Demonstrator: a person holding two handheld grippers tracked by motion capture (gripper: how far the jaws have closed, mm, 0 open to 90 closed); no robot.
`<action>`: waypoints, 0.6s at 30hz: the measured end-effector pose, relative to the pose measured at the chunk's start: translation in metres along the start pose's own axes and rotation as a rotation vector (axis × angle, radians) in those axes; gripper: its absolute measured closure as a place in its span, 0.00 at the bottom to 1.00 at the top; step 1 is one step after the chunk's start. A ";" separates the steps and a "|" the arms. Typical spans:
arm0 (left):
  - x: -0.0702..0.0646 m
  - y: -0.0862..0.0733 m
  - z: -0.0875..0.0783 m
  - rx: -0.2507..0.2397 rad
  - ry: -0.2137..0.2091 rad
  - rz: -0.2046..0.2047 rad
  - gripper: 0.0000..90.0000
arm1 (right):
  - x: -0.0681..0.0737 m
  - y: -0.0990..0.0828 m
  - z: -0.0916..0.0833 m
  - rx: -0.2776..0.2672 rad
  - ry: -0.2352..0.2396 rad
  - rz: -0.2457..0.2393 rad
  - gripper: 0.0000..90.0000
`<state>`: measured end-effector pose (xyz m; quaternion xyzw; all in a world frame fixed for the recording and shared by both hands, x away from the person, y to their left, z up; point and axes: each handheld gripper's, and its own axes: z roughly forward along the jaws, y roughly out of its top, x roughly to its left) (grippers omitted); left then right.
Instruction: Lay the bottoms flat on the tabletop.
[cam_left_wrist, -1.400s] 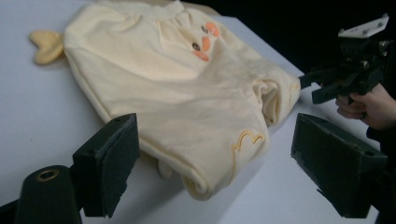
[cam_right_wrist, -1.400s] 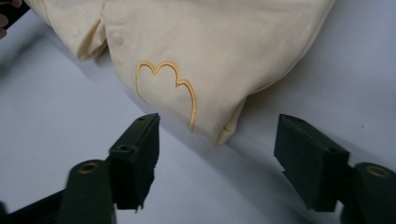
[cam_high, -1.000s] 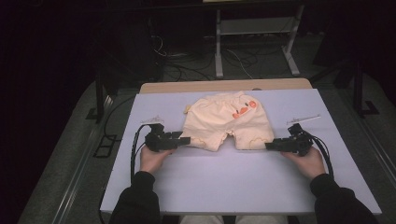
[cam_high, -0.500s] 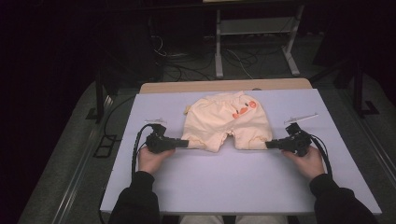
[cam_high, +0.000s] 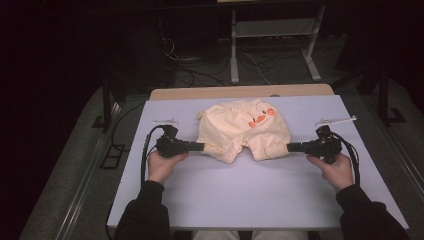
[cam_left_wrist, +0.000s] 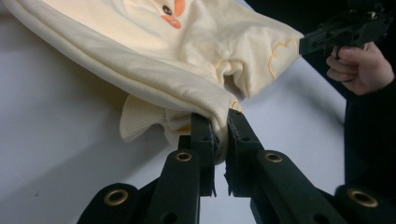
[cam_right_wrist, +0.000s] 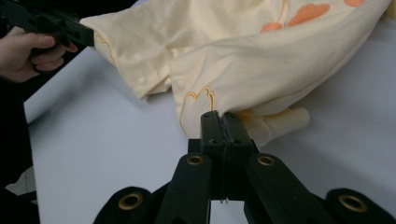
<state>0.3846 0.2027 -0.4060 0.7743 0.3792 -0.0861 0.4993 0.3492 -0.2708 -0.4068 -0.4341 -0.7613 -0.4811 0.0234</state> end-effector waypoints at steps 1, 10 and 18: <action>0.000 0.000 0.000 -0.002 0.000 -0.008 0.91 | 0.001 0.000 0.000 0.003 -0.004 -0.007 0.99; -0.010 0.004 -0.002 -0.003 -0.004 -0.004 0.91 | 0.007 0.003 0.000 0.032 0.004 -0.028 0.99; -0.012 0.021 -0.001 -0.002 0.006 0.001 0.91 | 0.023 0.018 0.001 0.021 0.031 -0.081 0.99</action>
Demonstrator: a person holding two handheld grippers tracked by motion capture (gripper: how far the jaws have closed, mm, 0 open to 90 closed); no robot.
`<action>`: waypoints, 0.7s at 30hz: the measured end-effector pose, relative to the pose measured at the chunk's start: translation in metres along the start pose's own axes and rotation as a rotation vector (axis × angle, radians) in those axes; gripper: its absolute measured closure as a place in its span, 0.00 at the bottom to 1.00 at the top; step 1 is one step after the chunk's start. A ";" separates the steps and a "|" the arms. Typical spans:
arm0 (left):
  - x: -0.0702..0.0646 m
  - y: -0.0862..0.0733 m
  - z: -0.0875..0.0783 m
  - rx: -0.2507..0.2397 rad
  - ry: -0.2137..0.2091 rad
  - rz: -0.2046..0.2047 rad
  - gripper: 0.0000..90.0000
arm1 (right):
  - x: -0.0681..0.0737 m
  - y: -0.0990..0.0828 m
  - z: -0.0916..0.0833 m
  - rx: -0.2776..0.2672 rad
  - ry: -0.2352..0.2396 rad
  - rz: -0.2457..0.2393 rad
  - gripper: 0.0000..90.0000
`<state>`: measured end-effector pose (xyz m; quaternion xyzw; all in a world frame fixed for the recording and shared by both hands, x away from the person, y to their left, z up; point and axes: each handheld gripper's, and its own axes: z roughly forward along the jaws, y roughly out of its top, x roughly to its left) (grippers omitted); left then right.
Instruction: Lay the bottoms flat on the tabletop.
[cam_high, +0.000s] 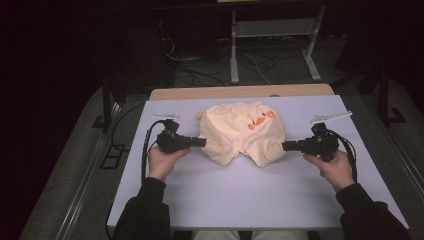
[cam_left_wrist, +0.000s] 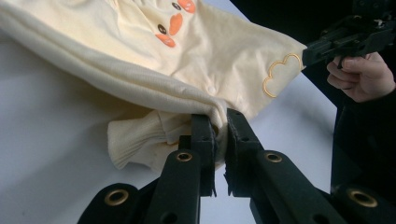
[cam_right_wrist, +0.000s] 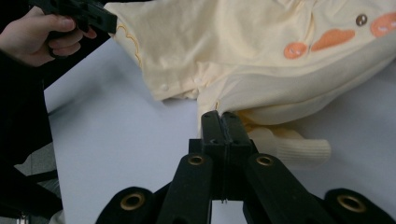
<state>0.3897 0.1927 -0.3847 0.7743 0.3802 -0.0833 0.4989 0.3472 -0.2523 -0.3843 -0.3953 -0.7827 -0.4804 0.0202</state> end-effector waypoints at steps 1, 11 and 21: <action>0.000 0.004 0.002 -0.004 0.000 -0.004 0.91 | 0.000 0.004 0.002 -0.007 -0.004 -0.002 0.99; 0.013 0.055 0.030 -0.031 0.054 -0.031 0.91 | -0.032 0.047 0.030 -0.067 -0.179 0.030 0.99; 0.050 0.071 0.066 -0.048 0.124 -0.111 0.91 | -0.082 0.056 0.066 -0.055 -0.261 0.165 0.99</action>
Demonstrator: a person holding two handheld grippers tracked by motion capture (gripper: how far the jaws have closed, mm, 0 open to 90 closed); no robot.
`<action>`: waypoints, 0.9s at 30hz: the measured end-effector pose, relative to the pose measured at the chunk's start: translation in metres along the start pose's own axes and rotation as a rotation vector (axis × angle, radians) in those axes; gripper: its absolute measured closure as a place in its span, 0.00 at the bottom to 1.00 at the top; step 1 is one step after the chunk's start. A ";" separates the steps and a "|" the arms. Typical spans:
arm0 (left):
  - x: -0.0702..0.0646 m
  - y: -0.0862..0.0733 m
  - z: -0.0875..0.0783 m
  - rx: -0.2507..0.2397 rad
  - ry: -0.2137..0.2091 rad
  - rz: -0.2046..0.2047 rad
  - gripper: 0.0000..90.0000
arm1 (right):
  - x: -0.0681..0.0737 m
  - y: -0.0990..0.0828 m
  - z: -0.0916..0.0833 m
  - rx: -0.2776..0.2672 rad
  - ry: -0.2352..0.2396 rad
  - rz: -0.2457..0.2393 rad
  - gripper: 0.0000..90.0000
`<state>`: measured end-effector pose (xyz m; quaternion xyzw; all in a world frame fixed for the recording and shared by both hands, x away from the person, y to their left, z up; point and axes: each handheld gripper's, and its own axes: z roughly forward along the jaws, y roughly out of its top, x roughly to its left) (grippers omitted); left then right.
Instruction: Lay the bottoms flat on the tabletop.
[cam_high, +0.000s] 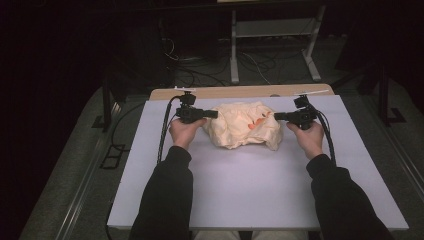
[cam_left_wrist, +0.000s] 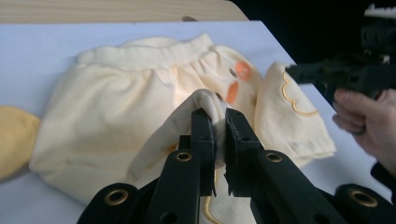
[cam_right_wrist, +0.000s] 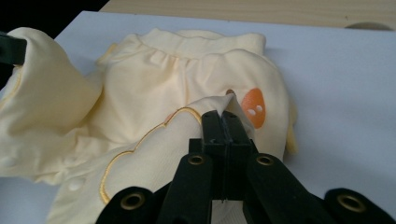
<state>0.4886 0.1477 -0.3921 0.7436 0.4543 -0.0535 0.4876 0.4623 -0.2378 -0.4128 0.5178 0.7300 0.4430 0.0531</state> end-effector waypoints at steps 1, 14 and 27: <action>0.002 0.001 0.004 0.000 0.007 -0.006 0.91 | -0.002 -0.001 0.005 -0.001 -0.001 0.012 0.99; 0.001 -0.013 0.064 0.149 0.063 0.051 0.91 | 0.000 -0.012 0.030 0.057 -0.049 0.004 0.99; -0.002 -0.016 0.065 0.155 0.049 0.090 0.86 | 0.002 -0.015 0.034 0.106 -0.028 -0.058 0.98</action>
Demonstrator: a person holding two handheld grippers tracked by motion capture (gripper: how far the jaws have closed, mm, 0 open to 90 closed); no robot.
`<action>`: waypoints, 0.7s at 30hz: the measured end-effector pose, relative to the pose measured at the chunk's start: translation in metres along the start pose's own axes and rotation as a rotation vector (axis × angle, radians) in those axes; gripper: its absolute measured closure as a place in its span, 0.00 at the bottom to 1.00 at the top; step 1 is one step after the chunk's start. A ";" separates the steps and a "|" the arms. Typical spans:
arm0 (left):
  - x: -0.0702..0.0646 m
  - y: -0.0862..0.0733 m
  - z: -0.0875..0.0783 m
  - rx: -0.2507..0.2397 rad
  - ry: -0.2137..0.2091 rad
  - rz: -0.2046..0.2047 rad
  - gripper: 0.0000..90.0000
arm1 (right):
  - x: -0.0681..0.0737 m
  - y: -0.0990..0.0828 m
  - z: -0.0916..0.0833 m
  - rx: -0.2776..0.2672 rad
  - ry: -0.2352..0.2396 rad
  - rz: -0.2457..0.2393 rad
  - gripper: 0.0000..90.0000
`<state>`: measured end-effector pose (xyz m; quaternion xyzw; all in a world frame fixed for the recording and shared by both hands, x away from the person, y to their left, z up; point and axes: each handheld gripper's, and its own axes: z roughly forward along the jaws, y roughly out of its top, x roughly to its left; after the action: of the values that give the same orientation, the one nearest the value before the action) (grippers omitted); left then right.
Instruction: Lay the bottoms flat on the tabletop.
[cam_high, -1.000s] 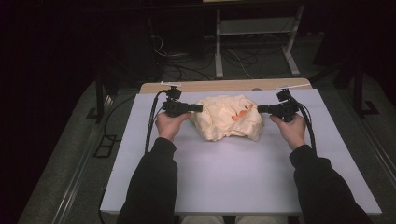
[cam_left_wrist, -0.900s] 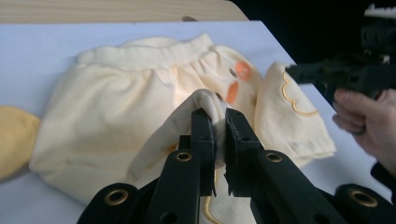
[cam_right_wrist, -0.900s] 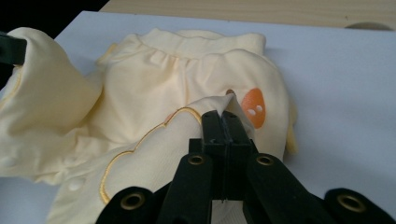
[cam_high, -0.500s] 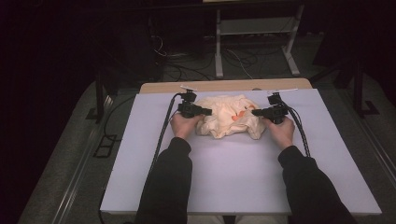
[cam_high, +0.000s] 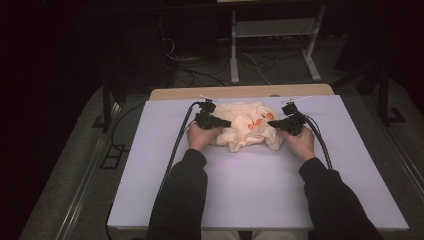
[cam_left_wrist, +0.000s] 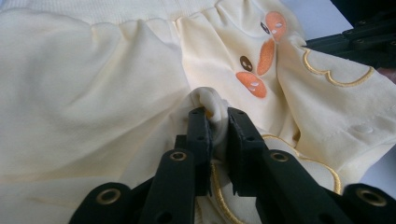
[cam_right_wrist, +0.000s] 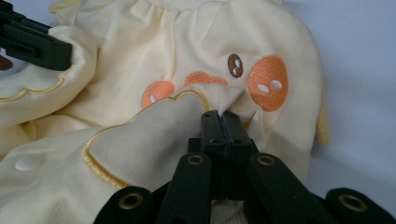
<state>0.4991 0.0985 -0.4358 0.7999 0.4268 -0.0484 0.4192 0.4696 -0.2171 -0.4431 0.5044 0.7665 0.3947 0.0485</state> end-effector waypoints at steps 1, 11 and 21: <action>0.000 0.000 0.000 -0.001 -0.009 -0.002 0.82 | -0.002 0.000 0.000 0.001 0.012 0.009 0.98; -0.002 0.002 -0.010 0.005 -0.064 -0.018 0.41 | -0.003 0.002 -0.013 -0.035 -0.012 0.024 0.63; -0.008 -0.005 -0.036 -0.053 0.026 0.076 0.17 | -0.001 0.005 -0.036 -0.094 0.027 0.006 0.27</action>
<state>0.4803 0.1205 -0.4125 0.8046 0.4026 -0.0109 0.4364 0.4566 -0.2372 -0.4157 0.4986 0.7460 0.4372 0.0608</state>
